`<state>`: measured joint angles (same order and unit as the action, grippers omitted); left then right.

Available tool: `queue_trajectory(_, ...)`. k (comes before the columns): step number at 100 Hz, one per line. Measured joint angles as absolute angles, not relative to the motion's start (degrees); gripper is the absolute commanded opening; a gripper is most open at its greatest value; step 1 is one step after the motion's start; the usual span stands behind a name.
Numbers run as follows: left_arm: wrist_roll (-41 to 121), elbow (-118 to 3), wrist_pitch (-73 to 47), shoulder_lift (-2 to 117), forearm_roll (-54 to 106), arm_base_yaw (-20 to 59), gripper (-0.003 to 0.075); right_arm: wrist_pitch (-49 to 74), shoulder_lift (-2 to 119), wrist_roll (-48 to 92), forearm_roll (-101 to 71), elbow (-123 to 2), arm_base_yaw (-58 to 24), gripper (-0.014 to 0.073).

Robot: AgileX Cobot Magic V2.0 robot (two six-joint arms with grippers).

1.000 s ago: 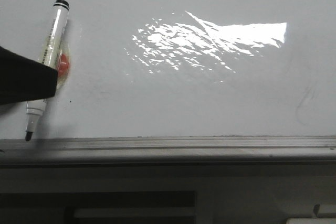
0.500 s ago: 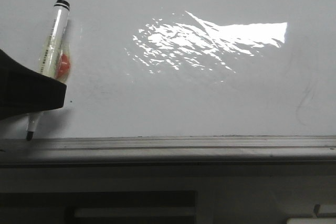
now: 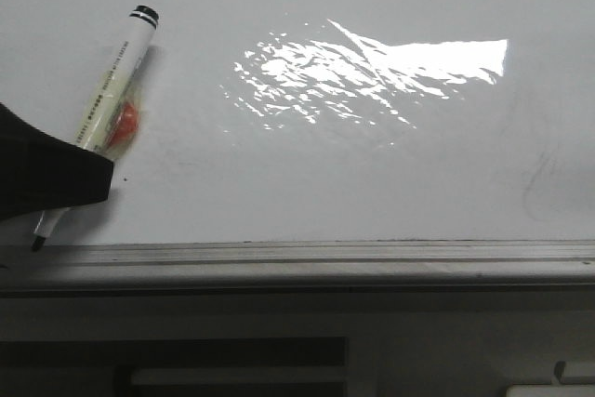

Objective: Write number 9 on whiteboard

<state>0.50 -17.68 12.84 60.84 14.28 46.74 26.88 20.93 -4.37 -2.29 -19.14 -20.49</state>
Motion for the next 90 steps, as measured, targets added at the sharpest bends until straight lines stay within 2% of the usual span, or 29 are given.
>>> queue_trajectory(8,0.5,-17.7,12.7,60.9,10.7,46.7,-0.0020,26.9,24.6,-3.6,-2.4,-21.7,-25.7,0.0001)
queue_trajectory(23,0.5,-17.7,13.3,61.2,0.6,46.7,-0.0020,26.9,32.0,-3.1,-2.4,-27.0,-36.0,0.0269)
queue_trajectory(29,0.5,-17.7,14.3,61.2,-3.6,46.7,-0.0020,26.6,34.5,-3.0,-2.4,-28.8,-39.4,0.0340)
queue_trajectory(44,0.5,-17.7,19.7,61.3,-16.6,46.7,-0.0020,25.0,41.0,-2.9,-2.4,-33.2,-46.6,0.0348)
queue_trajectory(61,0.5,-17.7,27.0,61.3,-29.5,46.7,-0.0020,22.4,47.3,-2.8,-2.4,-37.5,-50.7,0.0348)
queue_trajectory(90,0.5,-17.7,28.4,61.3,-32.6,46.7,-0.0020,22.2,56.9,-2.6,-2.4,-45.2,-53.7,0.0348)
